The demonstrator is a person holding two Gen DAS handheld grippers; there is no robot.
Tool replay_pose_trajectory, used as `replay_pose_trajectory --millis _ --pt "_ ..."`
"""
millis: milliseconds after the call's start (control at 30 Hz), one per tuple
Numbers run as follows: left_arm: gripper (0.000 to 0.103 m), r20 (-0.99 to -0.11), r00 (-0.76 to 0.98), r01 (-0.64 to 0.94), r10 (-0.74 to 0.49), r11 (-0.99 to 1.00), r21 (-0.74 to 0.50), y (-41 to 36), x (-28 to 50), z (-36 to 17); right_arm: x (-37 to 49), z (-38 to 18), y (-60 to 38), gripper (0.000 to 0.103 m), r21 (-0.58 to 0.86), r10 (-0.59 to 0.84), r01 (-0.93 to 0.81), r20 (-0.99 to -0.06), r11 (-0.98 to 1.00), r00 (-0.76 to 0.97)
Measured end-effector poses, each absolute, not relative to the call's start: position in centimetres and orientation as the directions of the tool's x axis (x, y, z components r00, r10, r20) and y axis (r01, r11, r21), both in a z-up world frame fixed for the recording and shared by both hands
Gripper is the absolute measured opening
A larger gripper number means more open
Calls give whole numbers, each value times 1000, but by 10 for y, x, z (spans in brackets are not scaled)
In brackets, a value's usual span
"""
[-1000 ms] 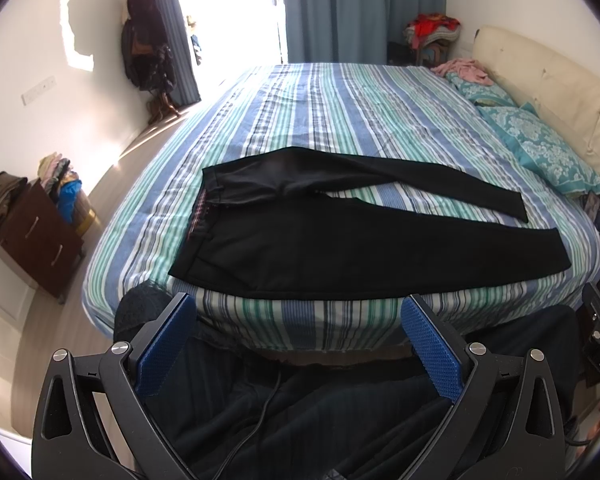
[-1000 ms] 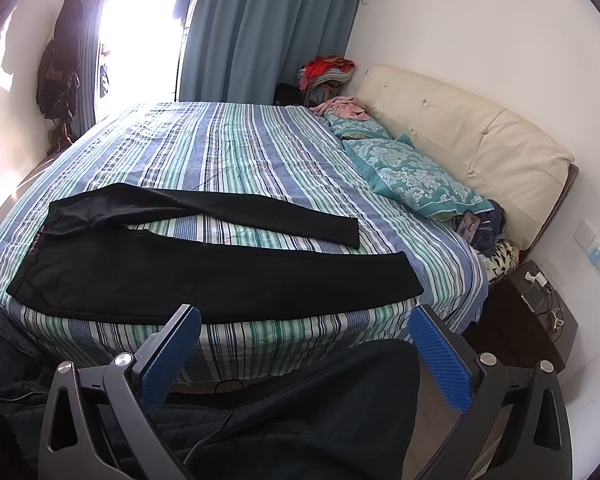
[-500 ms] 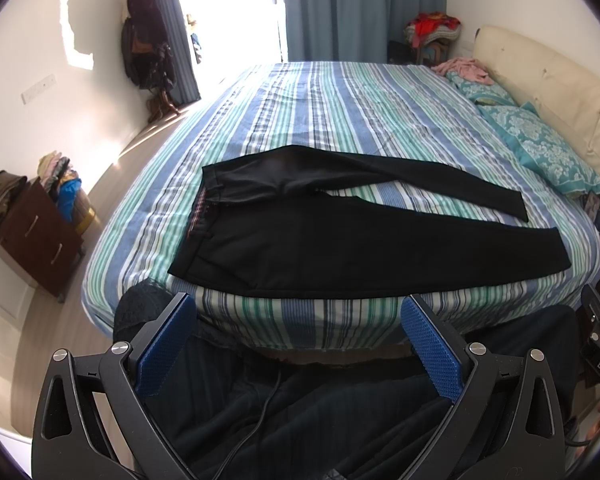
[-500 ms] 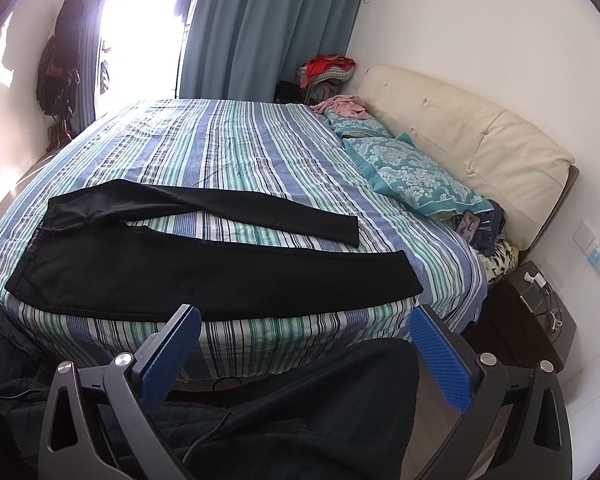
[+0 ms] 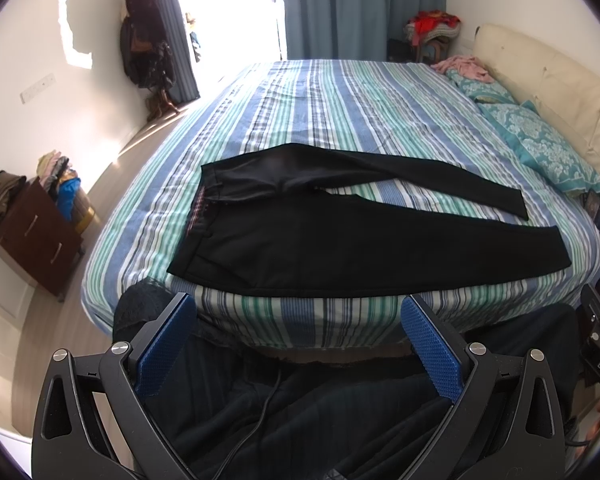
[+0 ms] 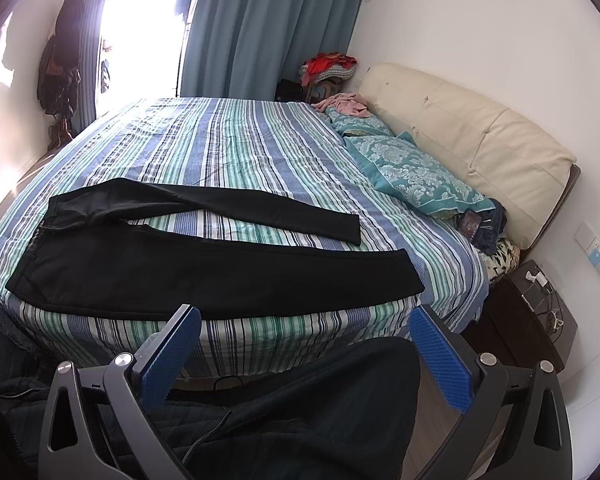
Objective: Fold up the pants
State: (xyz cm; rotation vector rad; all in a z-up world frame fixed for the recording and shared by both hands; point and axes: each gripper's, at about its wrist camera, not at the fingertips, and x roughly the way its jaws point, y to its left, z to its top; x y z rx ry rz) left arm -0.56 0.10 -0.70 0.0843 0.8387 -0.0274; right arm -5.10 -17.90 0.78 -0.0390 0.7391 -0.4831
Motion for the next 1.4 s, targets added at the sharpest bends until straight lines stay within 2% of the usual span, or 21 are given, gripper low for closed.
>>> replay_pose_trajectory --millis 1067,1233,1333,1400 --pt "102 -760 650 65 9 996 67 -2 -3 -13 -47 1 -185 103 -214 -450 424 -662 880 599" --pt "102 -777 629 104 -28 993 48 -6 10 -14 -44 1 -190 103 -191 -433 423 -664 886 609" --pt "102 -744 661 132 -100 991 -16 -5 30 -2 -42 14 -203 103 -95 -375 401 -595 911 711" --pt "102 -732 668 143 -138 988 -56 -6 45 5 -49 32 -215 103 -7 -340 378 -453 926 824"
